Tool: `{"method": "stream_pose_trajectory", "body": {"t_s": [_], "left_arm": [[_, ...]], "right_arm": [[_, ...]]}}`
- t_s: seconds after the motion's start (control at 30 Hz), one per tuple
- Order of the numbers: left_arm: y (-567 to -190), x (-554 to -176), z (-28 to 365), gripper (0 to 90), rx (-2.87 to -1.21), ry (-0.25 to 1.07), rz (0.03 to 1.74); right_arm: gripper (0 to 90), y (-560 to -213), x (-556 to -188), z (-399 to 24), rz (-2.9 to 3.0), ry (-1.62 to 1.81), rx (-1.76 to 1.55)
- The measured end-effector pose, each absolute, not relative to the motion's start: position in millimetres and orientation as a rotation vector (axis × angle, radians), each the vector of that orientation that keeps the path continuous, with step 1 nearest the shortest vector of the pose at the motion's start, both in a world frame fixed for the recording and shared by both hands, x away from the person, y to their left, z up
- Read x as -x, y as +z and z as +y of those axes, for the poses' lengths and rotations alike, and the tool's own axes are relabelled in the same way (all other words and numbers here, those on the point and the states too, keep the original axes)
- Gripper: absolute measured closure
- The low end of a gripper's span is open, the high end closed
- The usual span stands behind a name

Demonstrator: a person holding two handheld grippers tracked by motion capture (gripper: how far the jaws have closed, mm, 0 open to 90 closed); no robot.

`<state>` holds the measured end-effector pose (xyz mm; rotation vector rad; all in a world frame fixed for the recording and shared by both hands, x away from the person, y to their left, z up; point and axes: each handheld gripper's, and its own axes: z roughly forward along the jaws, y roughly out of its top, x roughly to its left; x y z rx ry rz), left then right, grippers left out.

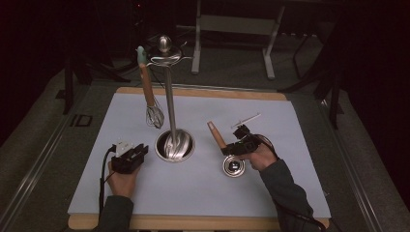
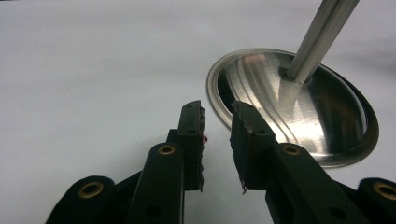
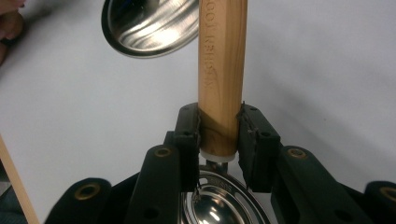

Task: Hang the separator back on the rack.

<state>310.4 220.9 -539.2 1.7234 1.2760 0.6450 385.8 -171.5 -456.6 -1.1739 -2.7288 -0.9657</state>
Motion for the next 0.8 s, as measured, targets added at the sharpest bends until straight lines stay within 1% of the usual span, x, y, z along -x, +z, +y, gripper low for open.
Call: {"method": "stream_pose_trajectory", "body": {"t_s": [0.8], "left_arm": [[-539.1, -310.4, 221.0, 74.1, -1.722, 0.645, 1.277]], "right_arm": [[71.1, -437.1, -375.0, -169.8, -2.737, -1.151, 1.150]]}}
